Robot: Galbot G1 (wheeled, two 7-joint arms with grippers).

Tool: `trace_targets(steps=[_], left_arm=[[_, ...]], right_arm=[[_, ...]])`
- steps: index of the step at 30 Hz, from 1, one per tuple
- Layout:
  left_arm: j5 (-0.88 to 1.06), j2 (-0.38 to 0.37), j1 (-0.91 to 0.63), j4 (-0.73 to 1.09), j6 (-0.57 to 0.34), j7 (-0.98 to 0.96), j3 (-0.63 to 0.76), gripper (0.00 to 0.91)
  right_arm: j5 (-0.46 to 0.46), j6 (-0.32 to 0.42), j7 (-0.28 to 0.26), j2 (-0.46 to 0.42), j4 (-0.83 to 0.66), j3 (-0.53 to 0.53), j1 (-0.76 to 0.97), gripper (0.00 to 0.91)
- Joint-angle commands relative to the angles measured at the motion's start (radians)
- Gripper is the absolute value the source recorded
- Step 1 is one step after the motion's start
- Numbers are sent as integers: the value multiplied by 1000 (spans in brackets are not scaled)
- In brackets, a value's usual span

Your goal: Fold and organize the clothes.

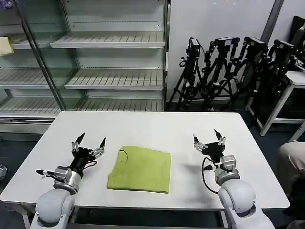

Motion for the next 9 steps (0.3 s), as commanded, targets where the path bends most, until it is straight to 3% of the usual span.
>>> trace_targets(steps=[1,9], left_arm=[[20,5,19,13,-23,15,-33,907],[33,3,24,-18,-12,10,-49,907]], right_arm=[[-54,99,26,5,-15,-5,-20,907],[-62,106,23,-6,9,1,-41,907]])
